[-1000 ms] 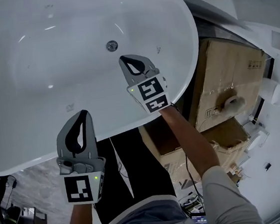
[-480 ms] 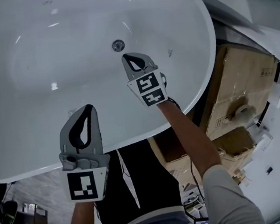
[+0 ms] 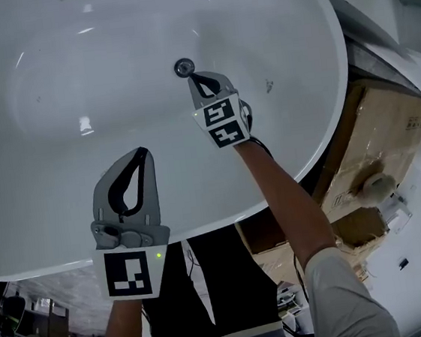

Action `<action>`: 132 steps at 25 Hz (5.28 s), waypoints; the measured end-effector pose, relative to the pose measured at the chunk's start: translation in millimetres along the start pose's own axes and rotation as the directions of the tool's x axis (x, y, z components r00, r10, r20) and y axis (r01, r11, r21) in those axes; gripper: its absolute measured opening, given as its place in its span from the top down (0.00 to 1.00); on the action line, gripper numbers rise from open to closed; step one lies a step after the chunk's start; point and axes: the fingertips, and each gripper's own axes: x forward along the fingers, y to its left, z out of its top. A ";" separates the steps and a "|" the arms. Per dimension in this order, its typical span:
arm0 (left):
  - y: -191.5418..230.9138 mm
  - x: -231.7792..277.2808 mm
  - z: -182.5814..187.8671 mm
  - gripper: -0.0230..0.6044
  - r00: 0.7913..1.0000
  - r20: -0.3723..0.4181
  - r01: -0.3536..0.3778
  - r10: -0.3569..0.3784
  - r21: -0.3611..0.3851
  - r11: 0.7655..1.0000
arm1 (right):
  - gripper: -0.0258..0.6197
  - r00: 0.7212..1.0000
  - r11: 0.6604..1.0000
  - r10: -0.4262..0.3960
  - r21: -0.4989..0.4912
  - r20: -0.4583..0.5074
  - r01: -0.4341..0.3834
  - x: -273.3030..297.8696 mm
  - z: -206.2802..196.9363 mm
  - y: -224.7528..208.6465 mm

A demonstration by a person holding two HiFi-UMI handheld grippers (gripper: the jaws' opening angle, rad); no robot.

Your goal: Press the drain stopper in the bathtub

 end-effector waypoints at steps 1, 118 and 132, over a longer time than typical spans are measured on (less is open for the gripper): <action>1.0 4.9 -1.9 0.96 1.000 -0.001 -0.001 0.001 -0.001 1.000 | 0.96 1.000 1.000 -0.006 0.008 -0.012 0.006 7.0 -6.7 -2.7; 11.7 -32.3 43.7 0.96 0.997 0.073 0.018 -0.012 -0.081 0.997 | 0.96 0.998 0.930 -0.051 0.362 -0.028 0.057 -14.4 21.7 -16.9; -14.7 -100.5 98.5 0.96 0.989 0.144 0.038 -0.032 -0.035 0.999 | 0.96 0.993 0.922 -0.078 0.385 0.090 0.038 -132.1 72.0 -1.9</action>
